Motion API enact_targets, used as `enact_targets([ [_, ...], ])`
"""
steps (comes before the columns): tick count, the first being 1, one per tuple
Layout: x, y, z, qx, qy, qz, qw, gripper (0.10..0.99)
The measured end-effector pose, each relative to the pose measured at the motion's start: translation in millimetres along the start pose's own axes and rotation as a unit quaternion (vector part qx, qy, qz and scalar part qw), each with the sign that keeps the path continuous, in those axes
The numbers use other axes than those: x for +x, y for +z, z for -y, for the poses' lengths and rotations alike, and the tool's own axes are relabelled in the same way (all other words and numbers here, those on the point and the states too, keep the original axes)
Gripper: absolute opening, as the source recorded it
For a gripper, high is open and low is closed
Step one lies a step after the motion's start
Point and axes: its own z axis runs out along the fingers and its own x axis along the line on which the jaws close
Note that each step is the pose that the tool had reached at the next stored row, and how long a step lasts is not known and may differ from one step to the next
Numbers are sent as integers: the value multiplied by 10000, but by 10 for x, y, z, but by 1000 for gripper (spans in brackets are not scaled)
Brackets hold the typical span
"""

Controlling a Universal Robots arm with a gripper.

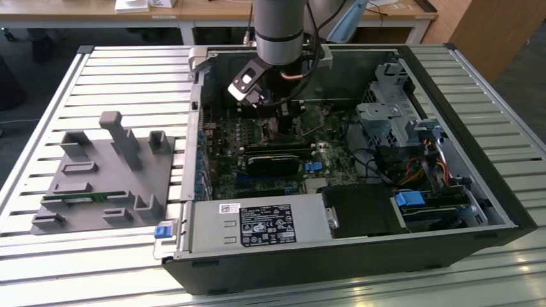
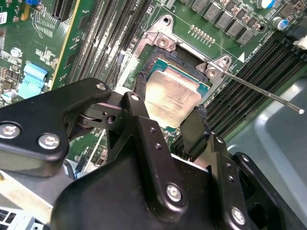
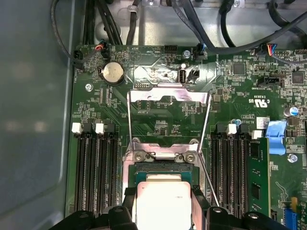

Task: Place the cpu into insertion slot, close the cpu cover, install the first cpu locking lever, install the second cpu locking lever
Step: 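Place the cpu into insertion slot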

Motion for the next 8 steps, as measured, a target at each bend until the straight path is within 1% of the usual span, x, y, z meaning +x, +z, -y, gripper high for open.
enact_targets([
  [8, 0, 13, -1, 0, 0, 0, 10000, 537],
])
